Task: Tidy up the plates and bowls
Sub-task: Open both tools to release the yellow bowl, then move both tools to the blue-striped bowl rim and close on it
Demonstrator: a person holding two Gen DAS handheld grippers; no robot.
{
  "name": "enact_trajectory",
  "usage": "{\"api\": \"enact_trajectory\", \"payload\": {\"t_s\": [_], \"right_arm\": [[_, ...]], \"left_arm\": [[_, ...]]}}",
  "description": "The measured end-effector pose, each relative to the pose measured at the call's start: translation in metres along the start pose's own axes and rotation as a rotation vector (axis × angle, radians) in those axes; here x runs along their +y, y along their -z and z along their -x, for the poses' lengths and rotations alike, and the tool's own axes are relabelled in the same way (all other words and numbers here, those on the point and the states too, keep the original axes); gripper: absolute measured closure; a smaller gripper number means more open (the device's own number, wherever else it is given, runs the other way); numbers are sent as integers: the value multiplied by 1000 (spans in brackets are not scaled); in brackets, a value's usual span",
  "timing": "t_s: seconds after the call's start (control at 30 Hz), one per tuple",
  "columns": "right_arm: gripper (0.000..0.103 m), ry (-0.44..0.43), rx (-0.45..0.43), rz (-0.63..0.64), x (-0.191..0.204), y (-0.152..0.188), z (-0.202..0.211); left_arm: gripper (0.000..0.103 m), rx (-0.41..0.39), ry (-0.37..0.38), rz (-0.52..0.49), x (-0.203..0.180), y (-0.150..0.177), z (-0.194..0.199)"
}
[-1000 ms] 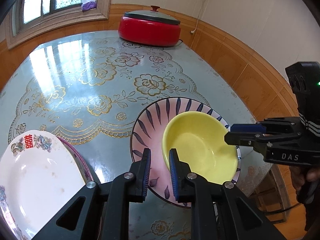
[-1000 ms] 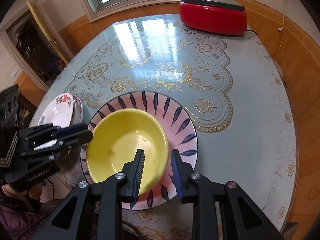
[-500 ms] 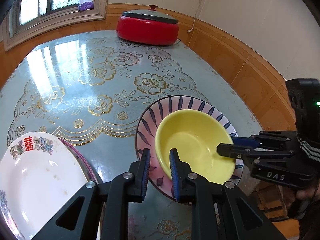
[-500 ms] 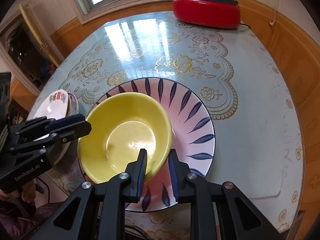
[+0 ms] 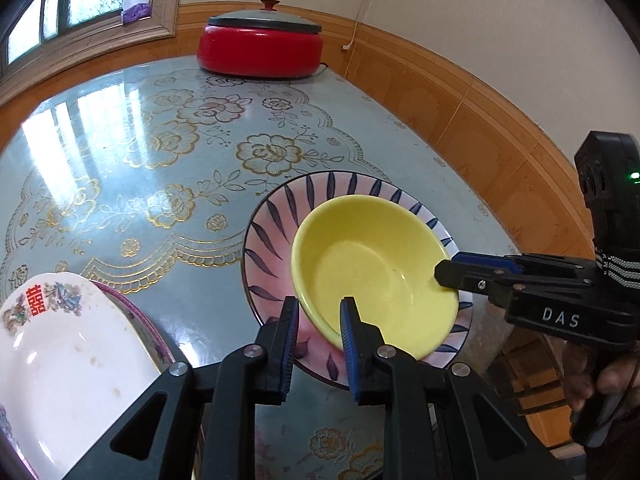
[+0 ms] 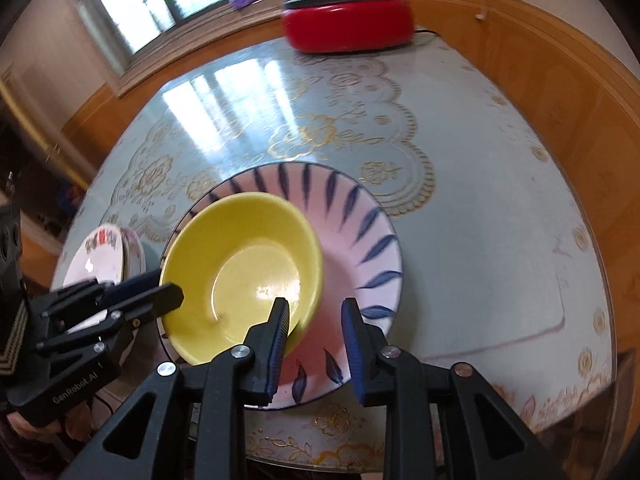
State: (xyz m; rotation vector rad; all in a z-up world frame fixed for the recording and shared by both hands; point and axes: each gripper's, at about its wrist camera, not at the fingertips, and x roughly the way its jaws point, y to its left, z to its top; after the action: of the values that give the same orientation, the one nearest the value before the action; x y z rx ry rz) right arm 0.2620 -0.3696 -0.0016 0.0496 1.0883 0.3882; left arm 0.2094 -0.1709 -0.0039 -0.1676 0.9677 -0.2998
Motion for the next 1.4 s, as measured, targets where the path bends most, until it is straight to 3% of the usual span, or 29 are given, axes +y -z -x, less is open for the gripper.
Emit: {"api": "enact_trajectory", "payload": {"t_s": [0.2, 0.37, 0.5, 0.6, 0.8, 0.87, 1.17, 1.3, 1.4], "right_arm": [[71, 19, -46, -100, -25, 2, 11], [71, 9, -17, -112, -44, -4, 1], [71, -11, 13, -63, -47, -9, -11], [71, -5, 31, 6, -43, -13, -20], [72, 2, 57, 128, -36, -16, -34], [72, -5, 70, 158, -35, -18, -38], [75, 52, 78, 317, -17, -18, -47], [77, 101, 73, 330, -23, -22, -48], [79, 72, 93, 315, -32, -25, -51]], "left_arm": [[76, -10, 4, 4, 2, 6, 7], [76, -22, -19, 29, -2, 9, 10], [76, -37, -46, 63, -5, 12, 13], [65, -45, -72, 98, -6, 16, 14], [60, -62, -116, 133, -14, 23, 18], [53, -69, -134, 144, -16, 26, 20], [53, -71, -144, 184, -20, 35, 22], [53, -67, -180, 190, -23, 36, 20], [53, -61, -177, 200, -22, 37, 17]]}}
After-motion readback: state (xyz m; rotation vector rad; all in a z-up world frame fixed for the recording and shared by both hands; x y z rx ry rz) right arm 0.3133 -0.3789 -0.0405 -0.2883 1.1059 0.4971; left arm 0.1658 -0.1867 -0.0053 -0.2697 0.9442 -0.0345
